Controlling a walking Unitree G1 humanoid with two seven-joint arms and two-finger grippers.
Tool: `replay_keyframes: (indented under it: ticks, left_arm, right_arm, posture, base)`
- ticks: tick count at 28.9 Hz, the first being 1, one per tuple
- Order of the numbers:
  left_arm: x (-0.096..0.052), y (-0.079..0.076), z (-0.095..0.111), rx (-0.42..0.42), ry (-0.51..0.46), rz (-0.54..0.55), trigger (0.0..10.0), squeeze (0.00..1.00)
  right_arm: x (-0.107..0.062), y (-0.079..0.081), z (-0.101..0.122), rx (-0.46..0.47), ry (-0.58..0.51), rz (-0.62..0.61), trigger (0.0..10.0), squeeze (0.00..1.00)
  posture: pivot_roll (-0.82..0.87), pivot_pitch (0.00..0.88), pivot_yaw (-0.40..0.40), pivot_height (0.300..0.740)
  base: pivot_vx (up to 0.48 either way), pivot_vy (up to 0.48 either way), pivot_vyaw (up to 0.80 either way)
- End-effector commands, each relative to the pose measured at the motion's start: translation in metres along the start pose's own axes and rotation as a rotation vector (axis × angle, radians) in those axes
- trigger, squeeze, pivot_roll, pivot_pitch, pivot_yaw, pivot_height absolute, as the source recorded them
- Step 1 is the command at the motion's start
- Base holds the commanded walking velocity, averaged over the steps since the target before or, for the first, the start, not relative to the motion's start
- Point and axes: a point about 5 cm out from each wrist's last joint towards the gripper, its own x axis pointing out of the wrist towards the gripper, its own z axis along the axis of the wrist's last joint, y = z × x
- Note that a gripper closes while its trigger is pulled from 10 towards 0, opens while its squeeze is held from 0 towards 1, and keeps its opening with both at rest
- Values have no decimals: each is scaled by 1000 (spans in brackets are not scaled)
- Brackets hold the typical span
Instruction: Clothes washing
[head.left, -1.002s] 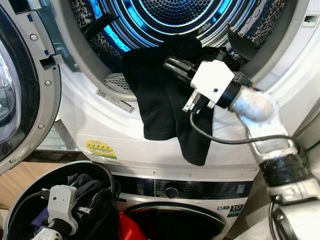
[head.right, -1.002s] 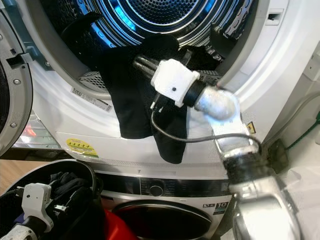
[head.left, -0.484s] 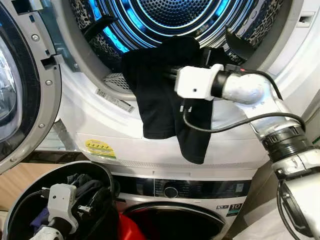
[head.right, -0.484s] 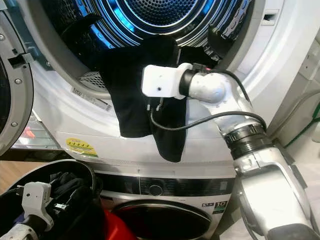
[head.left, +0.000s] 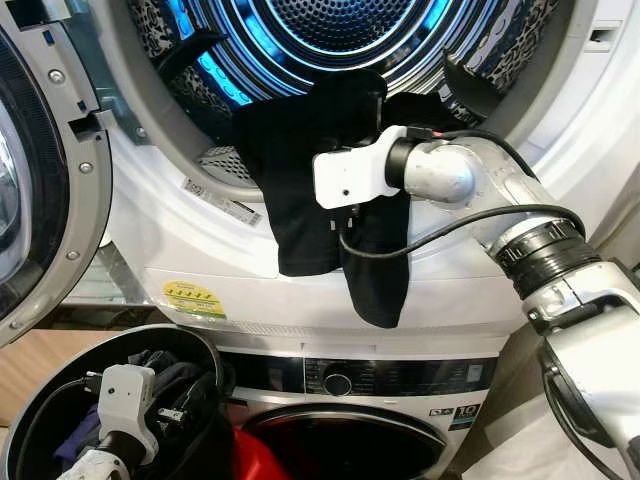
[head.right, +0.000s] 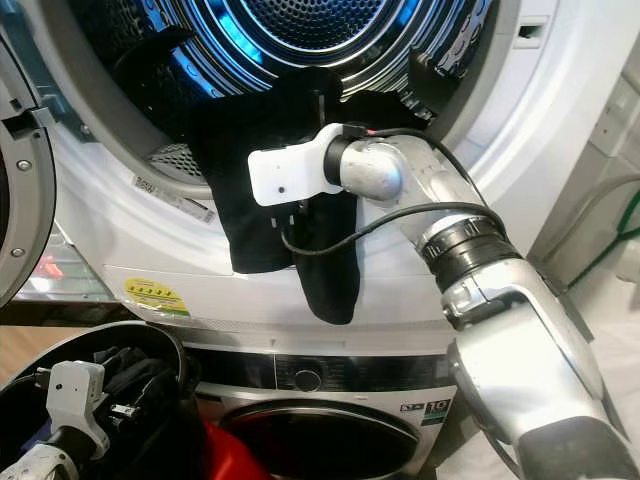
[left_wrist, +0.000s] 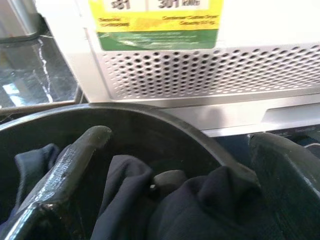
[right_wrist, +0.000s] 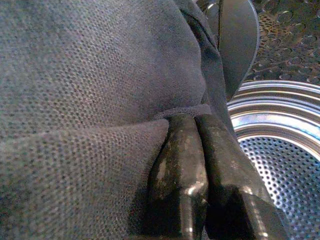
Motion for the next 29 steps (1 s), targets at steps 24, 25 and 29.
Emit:
replay_keyframes:
  ticks: [24, 25, 29]
  left_arm:
    - [-1, -5, -1, 16, 21, -34, 10000, 0]
    - [-1, -5, -1, 16, 21, -34, 10000, 0]
    - [-1, -7, -2, 10, 24, -40, 10000, 0]
  right_arm:
    - [-17, -29, -21, 724, -222, -315, 10000, 0]
    - [-17, -29, -21, 724, -222, -315, 10000, 0]
    - [-32, -24, -5, 859, -580, -235, 10000, 0]
  posture:
    - [99, 0, 98, 740]
    - [99, 0, 98, 740]
    - [88, 0, 101, 740]
  base:
    - [0, 0, 0]
    - [0, 0, 0]
    - [0, 0, 0]
